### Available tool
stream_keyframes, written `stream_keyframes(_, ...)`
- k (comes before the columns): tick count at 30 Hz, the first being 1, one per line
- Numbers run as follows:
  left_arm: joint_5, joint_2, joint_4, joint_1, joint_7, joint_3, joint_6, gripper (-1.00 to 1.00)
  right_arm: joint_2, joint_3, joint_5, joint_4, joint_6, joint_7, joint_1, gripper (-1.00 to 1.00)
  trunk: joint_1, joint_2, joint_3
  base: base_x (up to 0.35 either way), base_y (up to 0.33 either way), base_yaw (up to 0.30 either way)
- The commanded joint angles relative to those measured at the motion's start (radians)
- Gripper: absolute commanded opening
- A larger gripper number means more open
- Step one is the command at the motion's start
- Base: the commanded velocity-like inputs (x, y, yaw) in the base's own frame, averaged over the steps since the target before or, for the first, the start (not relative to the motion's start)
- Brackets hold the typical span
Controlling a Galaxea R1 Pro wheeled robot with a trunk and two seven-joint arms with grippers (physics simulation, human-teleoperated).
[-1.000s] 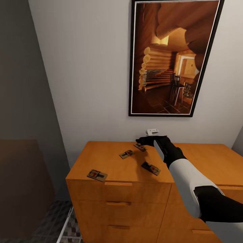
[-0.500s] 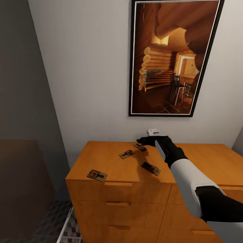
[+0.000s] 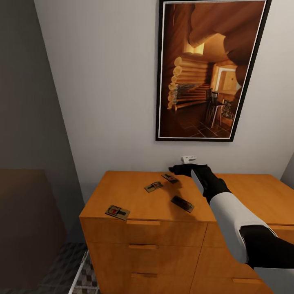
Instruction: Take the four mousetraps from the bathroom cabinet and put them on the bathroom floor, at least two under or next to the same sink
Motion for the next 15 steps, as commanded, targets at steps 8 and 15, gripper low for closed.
stream_keyframes(8, 0.000, 0.000, -0.002, 0.001, 0.000, 0.002, -0.001, 1.00, -0.011, 0.001, 0.004, 0.000, 0.003, 0.004, 0.001, 1.00, 0.000, -0.001, -0.001, 0.000, 0.000, 0.000)
stream_keyframes(15, 0.000, -0.001, -0.002, 0.001, 0.000, 0.002, -0.001, 1.00, -0.013, 0.001, 0.003, 0.002, 0.003, 0.004, 0.002, 1.00, 0.000, -0.001, -0.001, 0.000, 0.000, 0.000)
